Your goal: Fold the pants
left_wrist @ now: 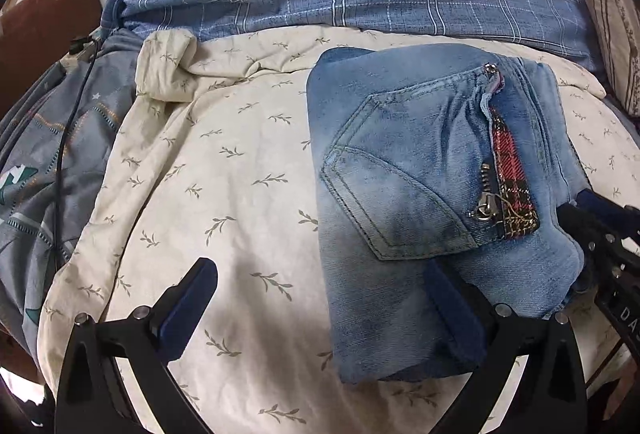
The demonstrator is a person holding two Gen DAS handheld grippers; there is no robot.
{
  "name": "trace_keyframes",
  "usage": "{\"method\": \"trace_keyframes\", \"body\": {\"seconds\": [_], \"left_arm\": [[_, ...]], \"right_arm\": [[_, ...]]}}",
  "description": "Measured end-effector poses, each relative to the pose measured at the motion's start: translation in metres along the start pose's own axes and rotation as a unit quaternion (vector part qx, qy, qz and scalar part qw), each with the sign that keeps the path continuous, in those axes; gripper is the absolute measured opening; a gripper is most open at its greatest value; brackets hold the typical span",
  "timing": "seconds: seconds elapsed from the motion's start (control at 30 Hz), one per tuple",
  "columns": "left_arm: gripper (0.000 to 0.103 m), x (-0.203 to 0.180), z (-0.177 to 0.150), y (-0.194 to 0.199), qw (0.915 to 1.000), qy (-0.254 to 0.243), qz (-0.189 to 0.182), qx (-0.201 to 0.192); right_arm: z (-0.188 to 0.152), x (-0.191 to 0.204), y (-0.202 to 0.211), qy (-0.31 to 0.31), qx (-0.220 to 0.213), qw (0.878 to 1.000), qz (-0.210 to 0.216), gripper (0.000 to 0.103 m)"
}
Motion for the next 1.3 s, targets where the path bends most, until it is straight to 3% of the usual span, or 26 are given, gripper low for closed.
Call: {"method": "trace_keyframes", "body": {"seconds": [0.2,0.33,0.4,0.43,0.57,0.9,1.3], "left_arm": [[0.103,0.008,0.003,0.016,0.9992,0.028,-0.018,-0.02],[0.103,0.013,0.007,0.04,0.9971,0.03,-0.002,-0.07],[0.103,0.013,0.009,0.051,0.995,0.025,0.012,-0.096],[0.103,0.013,0.01,0.056,0.9939,0.022,0.021,-0.106],[0.103,0.015,0.012,0.059,0.9931,0.019,0.025,-0.113],[0.103,0.016,0.012,0.057,0.9935,0.016,0.024,-0.11],[0.103,0.017,0.013,0.047,0.9954,0.015,0.013,-0.093]], "right_arm": [[0.002,-0.009,0.013,-0.022,-0.013,1.0,0.012,0.034],[0.001,-0.025,0.042,-0.039,-0.056,0.997,0.018,0.036],[0.0,-0.03,0.057,-0.042,-0.084,0.995,0.015,0.052],[0.0,-0.033,0.065,-0.048,-0.101,0.994,0.015,0.068],[0.003,-0.049,0.089,-0.084,-0.159,0.983,0.028,0.075],[0.005,-0.087,0.068,-0.18,-0.113,0.974,0.081,0.075],[0.004,-0.092,0.048,-0.199,-0.074,0.972,0.106,0.075]]}}
Point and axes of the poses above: each gripper's, at about its wrist camera, not at the fingertips, and y roughly against the way its jaws point, x to its left, z to its top, the point moved 1 cm from there along -y, roughly the way its jaws point, and after that the axes turned 8 degrees about -z, right-handed, at the moved point
